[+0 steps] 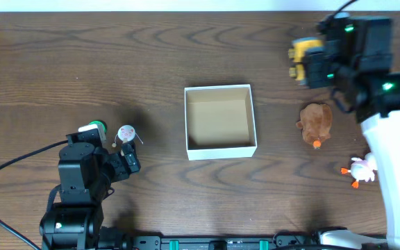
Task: Pack container
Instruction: 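Close right gripper on the toy truck and lift it, then carry truck into the white box and open right gripper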
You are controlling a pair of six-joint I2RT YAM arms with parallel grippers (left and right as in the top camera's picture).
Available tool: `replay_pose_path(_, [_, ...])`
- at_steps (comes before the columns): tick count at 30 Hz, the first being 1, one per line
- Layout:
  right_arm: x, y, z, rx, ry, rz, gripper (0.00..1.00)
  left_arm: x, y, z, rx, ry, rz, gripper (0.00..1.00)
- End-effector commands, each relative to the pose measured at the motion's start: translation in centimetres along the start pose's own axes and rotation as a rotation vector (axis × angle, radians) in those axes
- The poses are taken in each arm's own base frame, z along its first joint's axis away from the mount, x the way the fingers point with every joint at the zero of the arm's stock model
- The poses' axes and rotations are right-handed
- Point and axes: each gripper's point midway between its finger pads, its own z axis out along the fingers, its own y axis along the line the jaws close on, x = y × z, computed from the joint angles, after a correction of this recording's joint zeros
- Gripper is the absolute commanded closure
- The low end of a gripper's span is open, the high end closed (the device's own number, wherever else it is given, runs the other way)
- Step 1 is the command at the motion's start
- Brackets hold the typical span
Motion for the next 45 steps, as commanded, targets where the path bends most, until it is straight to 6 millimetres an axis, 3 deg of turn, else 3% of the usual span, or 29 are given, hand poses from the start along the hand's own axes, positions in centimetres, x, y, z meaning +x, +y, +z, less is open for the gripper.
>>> replay_pose_path(1, [0.6,4.4,0.7,-0.069,0.03,0.119,0.99,-0.7,-0.3,-0.5,0.013,-0.016,-0.012,0.02])
replay_pose_path(6, [2.3,9.2,1.5,-0.074,0.081,0.154,0.99,-0.7,-0.3,-0.5,0.013,-0.017,-0.012,0.02])
replay_pose_path(12, [6.9,13.7,3.5,-0.082,0.251,0.131,0.99,-0.7,-0.3,-0.5,0.013,-0.017,-0.012,0.02])
replay_pose_path(18, [11.5,15.0,6.9,-0.023,0.43,0.107,0.99,-0.7,-0.3,-0.5,0.013,-0.016,-0.012,0.02])
replay_pose_path(27, [14.9,14.3,12.1,0.053,0.542,0.063,0.98,-0.3,-0.2,-0.5,0.007,0.001,-0.013,0.02])
replay_pose_path(29, [15.1,14.3,12.3,0.055,0.549,0.061,0.85,-0.1,-0.1,-0.5,0.005,0.007,-0.013,0.02])
replay_pose_path(31, [15.2,14.4,12.2,0.043,0.553,0.034,0.58,0.0,-0.1,-0.5,0.004,0.009,-0.013,0.02])
replay_pose_path(33, [15.2,14.5,12.2,0.038,0.552,0.021,0.45,-0.1,-0.1,-0.5,0.005,0.009,-0.013,0.02])
replay_pose_path(42, [14.9,14.7,12.4,0.03,0.537,0.019,0.4,0.0,-0.1,-0.5,0.004,0.009,-0.013,0.02])
replay_pose_path(45, [13.7,15.0,12.4,0.009,0.495,0.015,0.37,-0.1,-0.1,-0.5,0.005,0.009,-0.012,0.02])
